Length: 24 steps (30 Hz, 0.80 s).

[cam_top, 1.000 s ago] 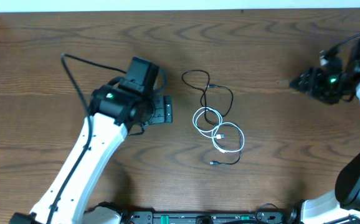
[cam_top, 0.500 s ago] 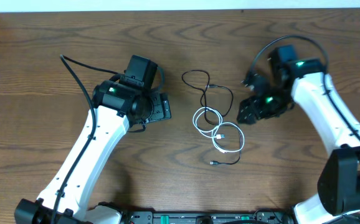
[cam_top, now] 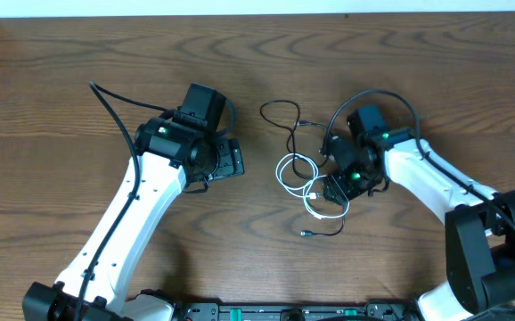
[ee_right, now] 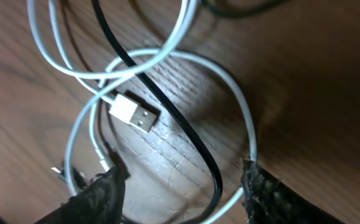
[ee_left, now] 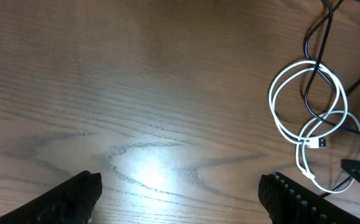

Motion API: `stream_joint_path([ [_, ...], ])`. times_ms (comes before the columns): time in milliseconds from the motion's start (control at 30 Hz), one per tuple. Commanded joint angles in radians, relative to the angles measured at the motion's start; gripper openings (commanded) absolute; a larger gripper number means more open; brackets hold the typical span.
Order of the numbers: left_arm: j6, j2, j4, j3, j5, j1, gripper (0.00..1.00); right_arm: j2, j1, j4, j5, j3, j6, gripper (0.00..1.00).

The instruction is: Untangle cables

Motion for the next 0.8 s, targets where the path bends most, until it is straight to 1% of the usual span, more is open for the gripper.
stream_joint_path([
  [0,-0.005,0.003,-0.005,-0.005,-0.013,0.006,0.85,0.007,0.007,0.034,-0.002,-0.043,0.050,0.49],
  [100,-0.005,0.003,-0.005,-0.005,-0.013,0.006,0.85,0.007,0.007,0.051,-0.067,-0.062,0.050,0.41],
  [167,-0.005,0.003,-0.005,-0.005,-0.013,0.006,0.85,0.007,0.007,0.059,-0.135,-0.062,0.050,0.27],
  [267,-0.005,0.003,-0.005,-0.005,-0.013,0.006,0.85,0.007,0.007,0.084,-0.213,-0.062,0.050,0.02],
  [367,-0.005,0.003,-0.005,-0.005,-0.013,0.006,0.85,0.007,0.007,0.116,-0.305,-0.062,0.050,0.01],
  [567,-0.005,0.003,-0.005,-0.005,-0.013,0.006,0.85,0.005,-0.005,0.209,-0.552,-0.057,0.036,0.01],
  [633,-0.005,0.003,-0.006,-0.005,-0.013,0.006,0.85,-0.008,-0.035,0.254,-0.670,-0.037,0.027,0.01],
  [767,-0.005,0.003,-0.006,-0.005,-0.013,0.006,0.85,-0.054,-0.114,0.289,-0.825,0.045,0.032,0.01],
])
